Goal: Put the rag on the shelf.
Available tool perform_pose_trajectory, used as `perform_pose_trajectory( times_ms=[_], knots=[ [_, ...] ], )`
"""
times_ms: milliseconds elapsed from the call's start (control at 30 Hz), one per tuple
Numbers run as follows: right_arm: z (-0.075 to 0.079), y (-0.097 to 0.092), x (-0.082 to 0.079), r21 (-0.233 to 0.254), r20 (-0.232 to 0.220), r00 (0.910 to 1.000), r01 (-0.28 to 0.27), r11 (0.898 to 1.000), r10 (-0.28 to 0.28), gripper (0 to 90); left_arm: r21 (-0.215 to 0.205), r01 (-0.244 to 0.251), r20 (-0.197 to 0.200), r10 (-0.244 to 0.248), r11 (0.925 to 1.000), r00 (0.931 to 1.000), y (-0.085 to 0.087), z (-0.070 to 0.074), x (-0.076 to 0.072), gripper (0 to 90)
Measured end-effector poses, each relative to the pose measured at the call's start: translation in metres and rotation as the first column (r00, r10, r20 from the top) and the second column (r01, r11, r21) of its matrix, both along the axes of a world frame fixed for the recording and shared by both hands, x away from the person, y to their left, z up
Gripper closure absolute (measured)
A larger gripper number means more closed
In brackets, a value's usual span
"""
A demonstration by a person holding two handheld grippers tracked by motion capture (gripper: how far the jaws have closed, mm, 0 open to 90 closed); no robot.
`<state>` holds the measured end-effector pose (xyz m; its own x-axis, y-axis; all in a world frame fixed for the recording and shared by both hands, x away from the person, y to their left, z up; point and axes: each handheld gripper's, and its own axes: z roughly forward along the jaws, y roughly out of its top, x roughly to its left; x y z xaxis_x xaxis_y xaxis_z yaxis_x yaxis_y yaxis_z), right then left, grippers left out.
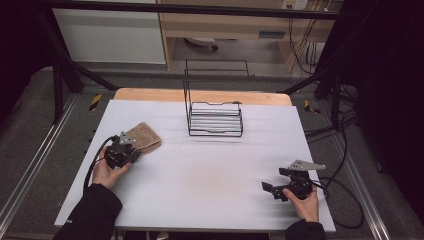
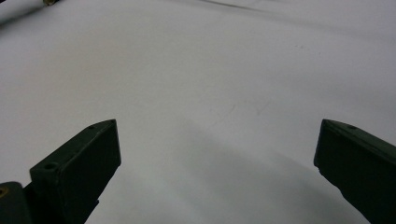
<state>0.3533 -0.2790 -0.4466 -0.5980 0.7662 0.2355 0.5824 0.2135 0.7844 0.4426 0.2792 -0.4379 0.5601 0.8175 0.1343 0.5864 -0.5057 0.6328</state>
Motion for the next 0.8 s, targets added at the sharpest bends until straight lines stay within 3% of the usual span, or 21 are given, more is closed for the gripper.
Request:
perform_pose_trajectory(
  times_ms=[133,433,633,800],
  knots=[
    [0.0,0.0,0.0,-0.001,-0.003,1.0,0.0,1.0,0.0,1.0,-0.046,-0.018,-0.016,0.018,0.9987,0.9997,0.004,0.002,0.0,78.3],
    [0.0,0.0,0.0,0.0,-0.003,1.0,-0.003,1.0,0.003,1.0,-0.097,-0.039,-0.016,0.038,0.9945,0.9992,0.009,0.015,-0.005,80.5],
    [0.0,0.0,0.0,0.0,-0.003,1.0,-0.005,1.0,0.005,1.1,-0.136,-0.025,-0.018,0.023,0.9905,0.9996,0.006,0.03,-0.014,80.7],
    [0.0,0.0,0.0,0.003,-0.005,1.0,-0.006,1.0,0.006,1.1,-0.146,-0.012,-0.023,0.009,0.9891,0.9997,-0.001,0.035,-0.02,80.7]
  ],
)
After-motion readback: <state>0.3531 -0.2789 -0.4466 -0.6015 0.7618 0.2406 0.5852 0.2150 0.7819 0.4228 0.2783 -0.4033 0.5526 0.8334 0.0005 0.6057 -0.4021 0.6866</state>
